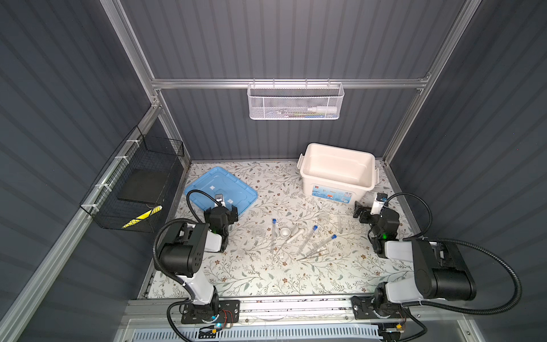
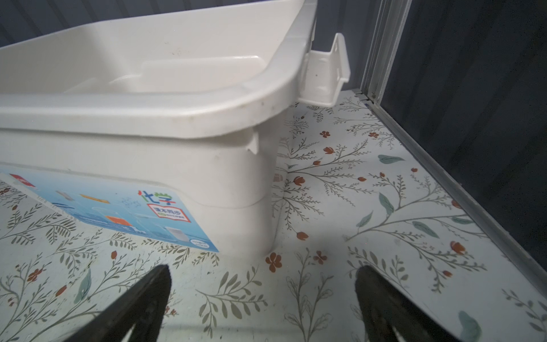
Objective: Organize the chemistry lab equipment
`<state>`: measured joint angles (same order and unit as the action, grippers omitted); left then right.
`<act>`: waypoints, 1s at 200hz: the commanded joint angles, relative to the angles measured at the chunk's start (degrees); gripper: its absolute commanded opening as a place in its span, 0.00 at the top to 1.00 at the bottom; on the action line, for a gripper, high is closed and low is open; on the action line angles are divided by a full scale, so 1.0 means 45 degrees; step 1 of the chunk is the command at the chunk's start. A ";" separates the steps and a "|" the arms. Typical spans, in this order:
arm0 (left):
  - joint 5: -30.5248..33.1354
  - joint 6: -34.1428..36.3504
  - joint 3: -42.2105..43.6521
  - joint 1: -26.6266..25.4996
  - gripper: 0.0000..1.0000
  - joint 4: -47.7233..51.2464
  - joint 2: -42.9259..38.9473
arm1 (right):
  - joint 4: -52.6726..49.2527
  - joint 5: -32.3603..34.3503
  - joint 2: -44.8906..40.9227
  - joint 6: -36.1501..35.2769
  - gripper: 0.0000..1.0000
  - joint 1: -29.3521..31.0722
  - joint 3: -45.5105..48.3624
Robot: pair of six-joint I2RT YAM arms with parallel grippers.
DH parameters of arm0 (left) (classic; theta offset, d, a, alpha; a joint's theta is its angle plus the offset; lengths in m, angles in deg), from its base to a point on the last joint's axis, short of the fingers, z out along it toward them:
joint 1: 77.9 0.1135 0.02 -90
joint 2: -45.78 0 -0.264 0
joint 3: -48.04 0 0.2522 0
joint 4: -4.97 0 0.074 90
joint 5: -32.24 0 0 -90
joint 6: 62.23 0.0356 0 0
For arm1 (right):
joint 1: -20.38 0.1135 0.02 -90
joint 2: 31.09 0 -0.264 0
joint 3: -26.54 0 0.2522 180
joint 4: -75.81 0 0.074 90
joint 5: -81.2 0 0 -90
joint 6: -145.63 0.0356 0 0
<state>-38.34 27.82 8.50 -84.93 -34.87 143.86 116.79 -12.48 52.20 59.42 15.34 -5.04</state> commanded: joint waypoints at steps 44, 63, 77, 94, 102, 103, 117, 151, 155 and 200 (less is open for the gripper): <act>-0.0114 0.0105 -0.0149 0.0116 0.00 0.0032 0.0079 | 0.0023 -0.0100 0.0027 -0.0101 0.01 0.0026 -0.0258; -0.0104 0.0090 -0.0128 0.0116 0.00 -0.0016 0.0045 | 0.0090 -0.0045 0.0013 -0.0071 0.01 0.0026 -0.0196; 0.0252 0.0006 -0.0127 0.0109 0.00 0.0050 -0.0175 | 0.0231 0.0348 -0.0150 0.0107 0.01 0.0031 -0.0078; 0.0657 -0.0264 -0.0382 0.0106 0.00 0.1644 -0.1337 | 0.0067 0.0535 -0.0840 0.0153 0.01 0.0010 0.0183; 0.0810 -0.0470 -0.0543 0.0096 0.01 0.2689 -0.1995 | -0.0312 0.0591 -0.1323 0.0172 0.01 0.0017 0.0182; 0.0816 -0.0495 -0.0542 0.0097 0.01 0.2818 -0.2091 | -0.0312 0.0591 -0.1323 0.0172 0.01 0.0017 0.0182; 0.0952 -0.0987 -0.0609 0.0087 0.00 0.3857 -0.3126 | -0.1803 0.0726 -0.2211 0.0387 0.01 0.0033 -0.0096; 0.0488 -0.2124 -0.0396 -0.0076 0.01 0.4870 -0.4932 | -0.4545 0.0370 -0.3720 0.1170 0.01 0.0026 -0.0481; 0.0441 -0.2195 -0.0449 -0.0140 0.00 0.5073 -0.5083 | -0.4738 0.0369 -0.3878 0.1291 0.01 0.0026 -0.0491; 0.1103 -0.1916 -0.0695 -0.2484 0.00 0.6803 -0.6399 | -0.7630 -0.0119 -0.5523 0.1642 0.01 0.0183 -0.0909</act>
<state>-34.93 19.58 7.03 -91.18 -10.52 117.52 92.39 -11.74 30.43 65.30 15.52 -7.05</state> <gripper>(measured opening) 0.995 0.989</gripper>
